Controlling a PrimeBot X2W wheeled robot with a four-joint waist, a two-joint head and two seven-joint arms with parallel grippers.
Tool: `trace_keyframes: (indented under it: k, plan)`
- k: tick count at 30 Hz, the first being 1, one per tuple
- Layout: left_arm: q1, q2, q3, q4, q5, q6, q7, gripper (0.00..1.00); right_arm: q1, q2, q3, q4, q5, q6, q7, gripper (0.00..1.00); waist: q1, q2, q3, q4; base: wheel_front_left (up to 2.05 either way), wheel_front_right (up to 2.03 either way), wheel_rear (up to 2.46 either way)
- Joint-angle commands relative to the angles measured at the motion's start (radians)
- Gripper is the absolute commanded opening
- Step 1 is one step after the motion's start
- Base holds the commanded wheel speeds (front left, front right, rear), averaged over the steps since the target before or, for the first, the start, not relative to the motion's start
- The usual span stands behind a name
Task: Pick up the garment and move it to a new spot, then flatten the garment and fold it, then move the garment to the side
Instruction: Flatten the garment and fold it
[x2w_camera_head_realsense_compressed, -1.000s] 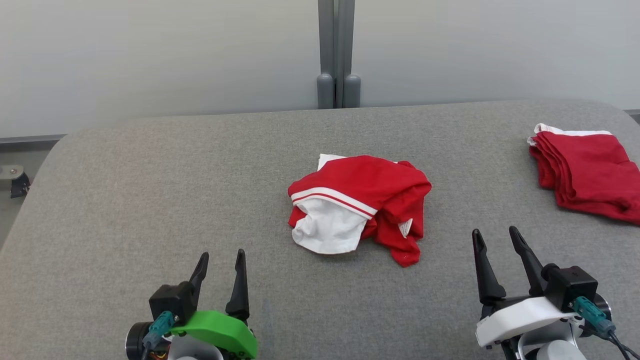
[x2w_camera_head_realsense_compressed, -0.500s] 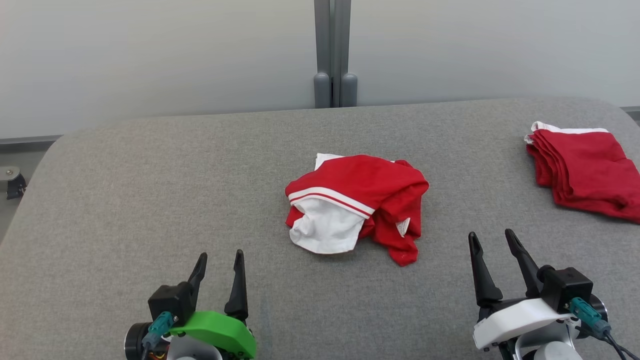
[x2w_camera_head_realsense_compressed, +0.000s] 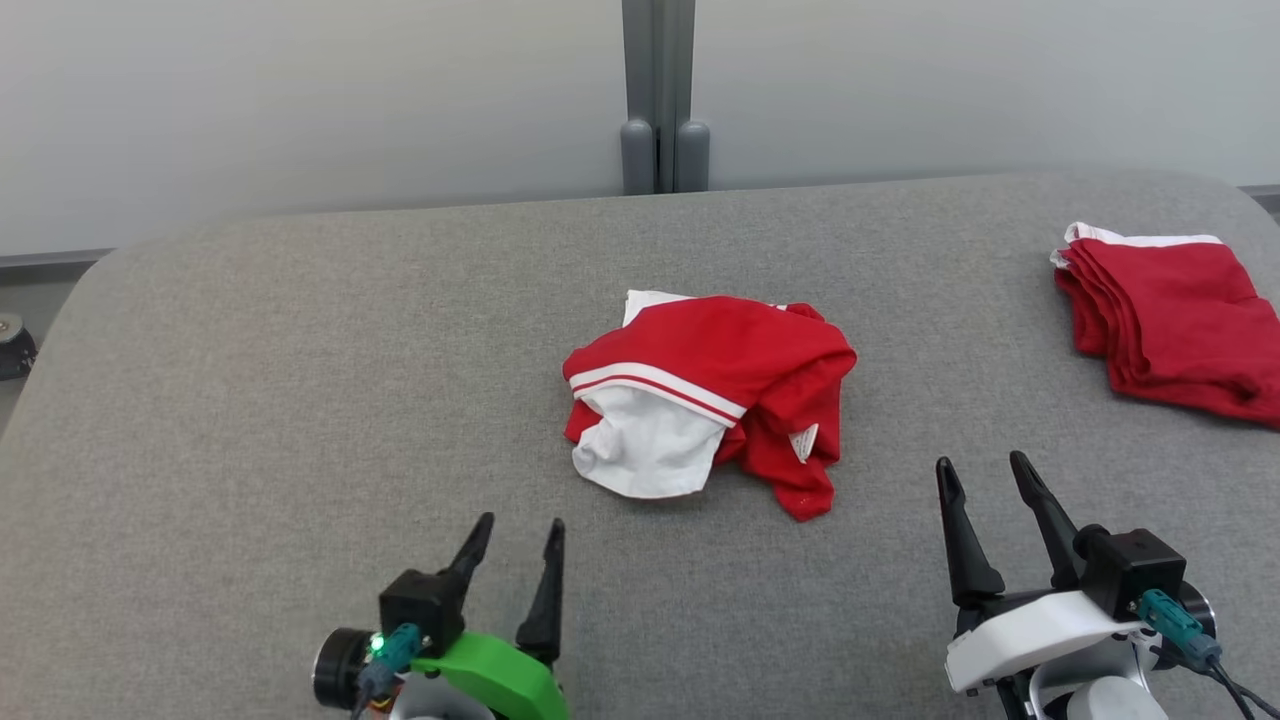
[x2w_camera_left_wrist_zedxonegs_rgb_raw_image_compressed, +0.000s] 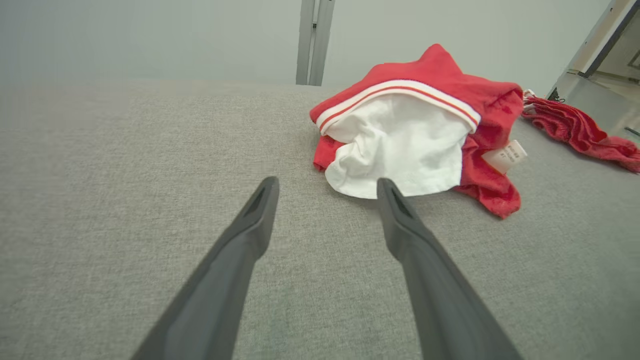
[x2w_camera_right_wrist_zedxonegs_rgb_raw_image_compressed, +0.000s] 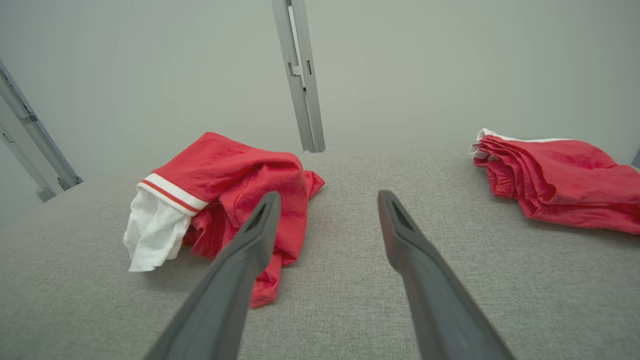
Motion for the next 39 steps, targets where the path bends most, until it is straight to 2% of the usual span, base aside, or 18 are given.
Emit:
trace_keyframes:
  k: [1, 5, 10, 19, 20, 21, 22, 23, 24, 25, 34, 39]
  plan:
    - [-0.038, 0.0, -0.033, 0.005, 0.002, -0.01, -0.002, 1.0, -0.019, -0.002, 0.001, -0.005, -0.004, -0.001, -0.005, 1.0, 0.0, 0.0, 0.027, -0.014, 0.0, 0.0, 0.0]
    - [-0.098, 0.001, -0.149, 0.031, -0.04, -0.018, 0.003, 1.0, -0.04, -0.002, 0.004, -0.009, -0.012, -0.001, -0.005, 1.0, 0.0, 0.0, 0.069, -0.041, 0.0, 0.0, 0.0]
    - [-0.203, 0.002, -0.249, 0.103, -0.079, 0.008, 0.01, 1.0, -0.076, -0.002, 0.015, -0.014, -0.015, -0.001, -0.005, 1.0, 0.0, 0.0, 0.13, -0.093, 0.0, 0.0, 0.0]
    - [-0.333, 0.002, -0.319, 0.243, -0.153, 0.065, 0.001, 1.0, -0.108, -0.001, 0.01, -0.019, -0.011, -0.001, -0.004, 1.0, 0.0, 0.0, 0.194, -0.159, 0.0, 0.0, 0.0]
    - [-0.34, 0.002, -0.323, 0.255, -0.162, 0.071, 0.0, 0.97, -0.108, -0.001, 0.008, -0.019, -0.01, -0.001, -0.004, 1.0, 0.0, 0.0, 0.195, -0.161, 0.0, 0.0, 0.0]
    - [-0.345, 0.001, -0.326, 0.262, -0.166, 0.074, -0.001, 0.77, -0.109, -0.001, 0.007, -0.019, -0.009, -0.001, -0.004, 1.0, 0.0, 0.0, 0.195, -0.161, 0.0, 0.0, 0.0]
    - [-0.351, 0.002, -0.329, 0.27, -0.172, 0.075, -0.002, 0.49, -0.11, -0.001, 0.005, -0.019, -0.008, -0.001, -0.004, 1.0, 0.0, 0.0, 0.194, -0.161, 0.0, 0.0, 0.0]
    - [-0.353, 0.002, -0.329, 0.275, -0.175, 0.078, -0.003, 0.36, -0.109, -0.001, 0.002, -0.019, -0.008, -0.001, -0.004, 1.0, 0.0, 0.0, 0.193, -0.16, 0.0, 0.0, 0.0]
    - [-0.355, 0.002, -0.33, 0.278, -0.179, 0.081, -0.003, 0.13, -0.109, -0.001, -0.001, -0.019, -0.006, -0.001, -0.004, 1.0, 0.0, 0.0, 0.19, -0.156, 0.0, 0.0, 0.0]
    - [-0.356, 0.002, -0.327, 0.273, -0.178, 0.083, -0.003, 0.0, -0.108, -0.001, -0.002, -0.02, -0.004, -0.001, -0.004, 1.0, 0.0, 0.0, 0.187, -0.153, 0.0, 0.0, 0.0]
    - [-0.295, 0.003, -0.265, 0.14, -0.119, 0.093, -0.003, 0.0, -0.084, -0.002, -0.013, -0.019, 0.003, -0.001, -0.004, 1.0, 0.0, 0.0, 0.134, -0.094, 0.0, 0.0, 0.0]
    - [-0.3, 0.031, -0.218, 0.034, -0.078, 0.095, -0.003, 0.0, -0.071, -0.002, -0.018, -0.013, 0.009, -0.001, -0.004, 1.0, 0.0, 0.0, 0.095, -0.063, 0.0, 0.0, 0.0]
